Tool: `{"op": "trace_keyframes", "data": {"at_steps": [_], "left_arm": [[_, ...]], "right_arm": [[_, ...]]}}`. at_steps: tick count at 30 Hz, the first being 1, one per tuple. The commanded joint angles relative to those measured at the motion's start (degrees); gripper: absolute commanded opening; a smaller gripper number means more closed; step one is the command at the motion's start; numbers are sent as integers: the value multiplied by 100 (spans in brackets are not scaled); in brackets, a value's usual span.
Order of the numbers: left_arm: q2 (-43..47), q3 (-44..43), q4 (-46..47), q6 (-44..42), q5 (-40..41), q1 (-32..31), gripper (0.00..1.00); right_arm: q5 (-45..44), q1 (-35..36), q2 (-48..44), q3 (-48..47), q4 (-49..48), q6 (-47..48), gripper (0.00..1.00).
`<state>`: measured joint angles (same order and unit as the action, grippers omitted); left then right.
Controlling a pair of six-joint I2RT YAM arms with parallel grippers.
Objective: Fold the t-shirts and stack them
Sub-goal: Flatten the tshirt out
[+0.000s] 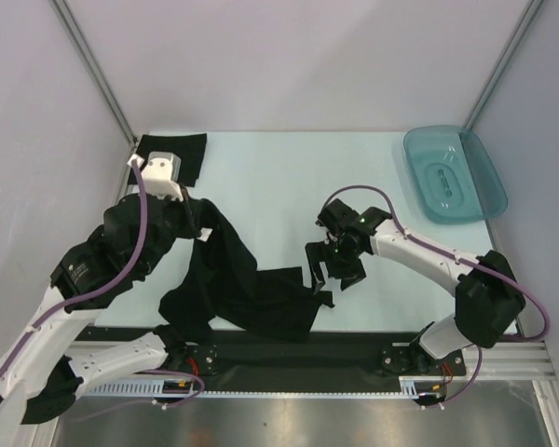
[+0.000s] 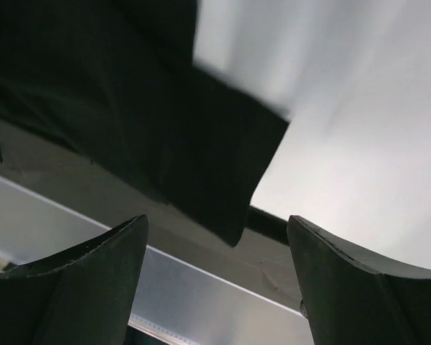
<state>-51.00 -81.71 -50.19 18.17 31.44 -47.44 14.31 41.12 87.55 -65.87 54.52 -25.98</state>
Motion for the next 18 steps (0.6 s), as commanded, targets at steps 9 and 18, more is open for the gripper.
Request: {"op": "trace_keyframes", "data": {"at_steps": [9,18], "left_arm": [[539,358,-51,599,-419,42,0],[1082,174,-684,854,-60,42,0]], "right_arm": [[539,229,-72,1111,-1619,-391,68],[-1393,221,-614,-302,-32,-522,0]]}}
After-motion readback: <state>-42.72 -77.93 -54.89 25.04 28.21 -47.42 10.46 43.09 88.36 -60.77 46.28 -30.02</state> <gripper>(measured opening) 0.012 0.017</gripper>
